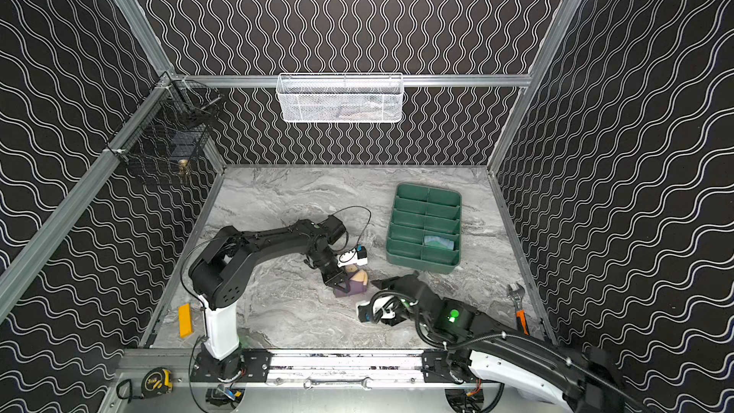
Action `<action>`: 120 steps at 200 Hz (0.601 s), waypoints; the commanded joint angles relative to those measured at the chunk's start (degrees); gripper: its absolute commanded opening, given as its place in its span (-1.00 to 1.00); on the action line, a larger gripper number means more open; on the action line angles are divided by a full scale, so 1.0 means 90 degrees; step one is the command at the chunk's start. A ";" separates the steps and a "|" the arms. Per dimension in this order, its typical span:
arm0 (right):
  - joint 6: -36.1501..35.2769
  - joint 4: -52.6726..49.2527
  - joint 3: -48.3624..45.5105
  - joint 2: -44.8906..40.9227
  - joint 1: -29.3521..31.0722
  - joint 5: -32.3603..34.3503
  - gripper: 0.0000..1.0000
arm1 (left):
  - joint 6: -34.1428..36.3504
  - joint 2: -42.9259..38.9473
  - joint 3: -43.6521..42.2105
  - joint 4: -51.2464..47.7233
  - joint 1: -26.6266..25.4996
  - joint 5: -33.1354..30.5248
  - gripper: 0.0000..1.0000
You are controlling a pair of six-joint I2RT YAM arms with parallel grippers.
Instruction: Roll the socks
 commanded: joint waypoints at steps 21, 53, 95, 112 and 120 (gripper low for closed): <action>-0.0643 0.1502 0.0614 0.2139 0.0111 0.0484 0.23 | -0.0073 0.0625 0.0106 -0.0642 -0.0008 -0.1911 -1.00; -0.1126 0.2536 0.0684 0.3294 0.0066 0.0624 0.23 | 0.0083 0.0757 0.0203 -0.0746 -0.0009 -0.2076 -1.00; -0.1036 0.2527 0.0776 0.3971 0.0054 0.0328 0.16 | 0.0099 0.0850 0.0255 -0.0682 -0.0011 -0.2028 -1.00; -0.0966 0.2718 0.0751 0.4295 0.0037 0.0457 0.03 | 0.0103 0.0854 0.0251 -0.0681 -0.0007 -0.2005 -1.00; -0.0903 0.2613 0.0818 0.4474 0.0016 0.0507 -0.12 | 0.0104 0.0823 0.0243 -0.0668 -0.0004 -0.2005 -1.00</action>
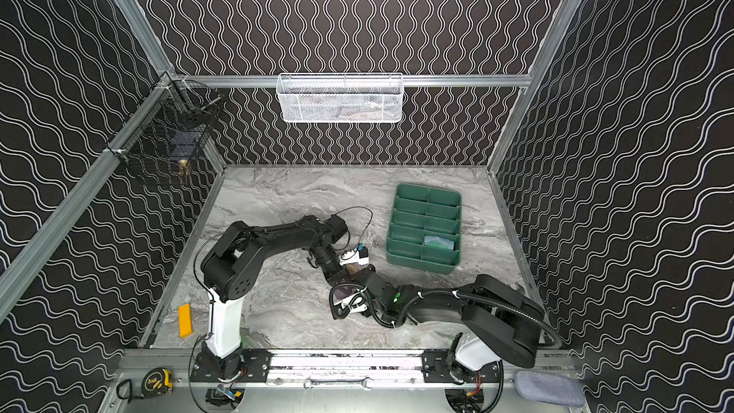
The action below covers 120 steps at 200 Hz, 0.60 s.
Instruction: Roll the socks
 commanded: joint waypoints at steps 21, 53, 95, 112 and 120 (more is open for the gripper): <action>0.0279 -0.0322 0.0201 0.0611 -0.0042 -0.0097 -0.49 | 0.0119 0.0248 -0.0184 0.0015 -0.0055 -0.2434 -1.00; 0.0662 -0.1112 0.0267 0.0488 -0.0022 -0.0205 -1.00 | 0.0123 -0.0005 -0.0133 0.0268 -0.0113 -0.2388 -0.77; 0.1483 -0.3565 0.0951 0.0265 0.0014 -0.1095 -1.00 | 0.0168 -0.0576 -0.0198 0.0748 -0.0218 -0.2465 -0.32; 0.1909 -0.4247 0.1183 0.0317 0.0106 -0.1291 -1.00 | 0.0085 -0.1001 -0.0407 0.1140 -0.0224 -0.2638 -0.30; 0.2115 -0.4536 0.1304 0.0379 0.0124 -0.1360 -1.00 | -0.0007 -0.1307 -0.0552 0.1394 -0.0218 -0.2836 -0.30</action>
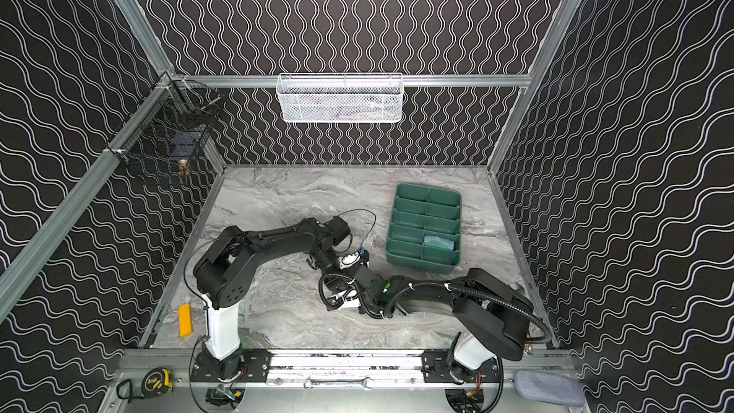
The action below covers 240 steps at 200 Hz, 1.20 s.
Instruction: Roll the socks
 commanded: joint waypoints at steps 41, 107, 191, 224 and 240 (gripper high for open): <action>0.1415 -0.3420 0.0622 0.0211 0.0171 -0.1116 -1.00 | -0.0575 -0.2322 -0.1196 0.2373 0.0254 -0.4077 -0.16; 0.1733 -0.5158 0.2587 0.1301 0.0118 -0.1564 -1.00 | -0.0106 -0.6244 -0.1480 0.2283 0.0428 -0.4642 0.20; 0.1113 -0.5260 0.4135 0.2707 -0.0682 -0.2068 -1.00 | 0.0672 -0.6560 -0.0365 -0.0147 0.0329 -0.0883 0.28; 0.0955 -0.5363 0.4514 0.3307 -0.0982 -0.2318 -1.00 | 0.0698 -0.6186 -0.1638 0.0488 -0.0980 -0.2235 0.29; 0.0952 -0.5396 0.4597 0.3471 -0.1063 -0.2355 -1.00 | 0.0534 -0.5715 -0.2164 0.0832 -0.1698 -0.3084 0.26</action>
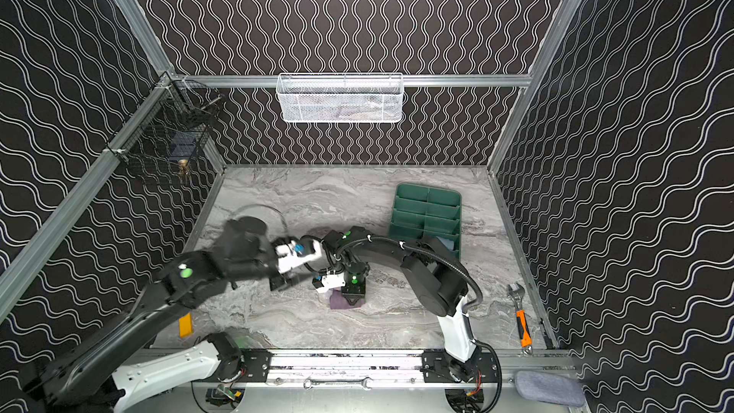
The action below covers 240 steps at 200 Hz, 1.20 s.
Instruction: Roll the socks
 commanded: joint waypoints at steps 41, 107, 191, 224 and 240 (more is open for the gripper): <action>-0.0339 0.0526 0.0057 0.0397 -0.0270 0.0186 -1.00 | -0.0781 0.1915 -0.1403 0.1640 -0.1408 -0.1972 0.12; -0.0543 0.0701 0.0011 0.0408 -0.0379 -0.0127 -1.00 | -0.1048 0.3553 -0.1362 0.2895 -0.1531 -0.2225 0.10; -0.0358 0.0999 -0.0171 0.0166 -0.0472 -0.0524 -1.00 | -0.0972 0.4289 -0.1256 0.2707 -0.1621 -0.1952 -1.00; 0.0044 0.2051 -0.0957 -0.0739 -0.0654 -0.0483 -0.48 | -0.0884 0.4518 -0.1195 0.2504 -0.1635 -0.1887 -1.00; 0.0061 0.2527 -0.1509 -0.1537 -0.0788 -0.0437 -0.30 | -0.0848 0.4594 -0.1119 0.2371 -0.1632 -0.1826 -1.00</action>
